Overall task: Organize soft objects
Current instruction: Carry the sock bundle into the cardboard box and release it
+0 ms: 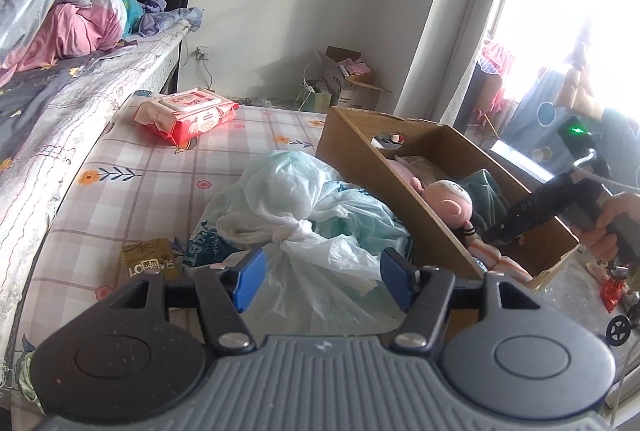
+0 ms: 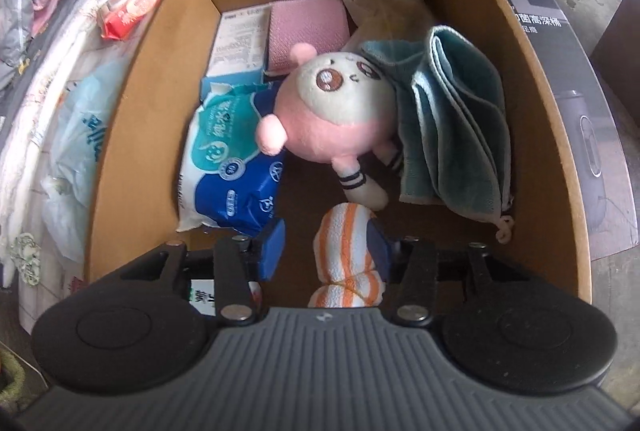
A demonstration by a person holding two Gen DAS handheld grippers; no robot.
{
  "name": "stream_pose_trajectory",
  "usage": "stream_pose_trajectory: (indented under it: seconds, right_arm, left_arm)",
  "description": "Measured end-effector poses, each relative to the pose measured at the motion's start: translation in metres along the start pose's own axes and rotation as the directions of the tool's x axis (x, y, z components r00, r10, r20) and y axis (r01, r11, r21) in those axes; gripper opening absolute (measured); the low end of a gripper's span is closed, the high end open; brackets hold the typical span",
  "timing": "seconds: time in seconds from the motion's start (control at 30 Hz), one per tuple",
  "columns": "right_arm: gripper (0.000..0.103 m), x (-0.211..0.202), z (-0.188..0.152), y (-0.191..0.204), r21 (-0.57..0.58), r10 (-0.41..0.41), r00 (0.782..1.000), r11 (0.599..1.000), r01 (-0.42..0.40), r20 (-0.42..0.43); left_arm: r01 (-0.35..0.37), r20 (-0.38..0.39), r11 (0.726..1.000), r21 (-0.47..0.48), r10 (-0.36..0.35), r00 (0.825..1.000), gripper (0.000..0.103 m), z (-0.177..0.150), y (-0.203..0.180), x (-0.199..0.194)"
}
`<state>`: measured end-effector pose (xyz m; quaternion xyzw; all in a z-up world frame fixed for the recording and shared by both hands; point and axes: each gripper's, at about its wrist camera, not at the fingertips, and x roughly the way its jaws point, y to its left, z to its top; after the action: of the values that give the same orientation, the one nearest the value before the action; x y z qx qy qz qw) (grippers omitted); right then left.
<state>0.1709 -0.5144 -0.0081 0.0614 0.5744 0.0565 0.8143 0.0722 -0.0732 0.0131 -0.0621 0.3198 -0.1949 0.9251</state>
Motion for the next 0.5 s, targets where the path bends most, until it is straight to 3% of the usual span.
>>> stream_pose_trajectory:
  seconds: [0.13,0.2,0.3,0.5]
  right_arm:
    - [0.049,0.033,-0.001,-0.001,-0.025,-0.055,0.994,0.998,0.053,-0.098]
    - [0.037,0.043,-0.004,0.001,-0.044,-0.065,0.992,0.997,0.06,-0.113]
    - [0.032,0.037,-0.006,0.012,-0.089,-0.068,0.996,0.994,0.062,-0.065]
    - [0.036,0.023,-0.004,0.039,-0.183,-0.043,0.998,0.982,0.05,0.044]
  left_arm:
    - [-0.001,-0.007,1.0,-0.025,0.001,1.0,0.065,-0.003,0.009,-0.001]
    - [-0.004,-0.004,1.0,-0.03,0.004,1.0,0.065,-0.004,0.011,-0.002]
    - [-0.012,0.001,0.999,-0.039,0.012,1.0,0.065,-0.005,0.016,-0.003]
    - [-0.019,0.001,0.998,-0.06,0.019,1.0,0.065,-0.006,0.023,-0.003]
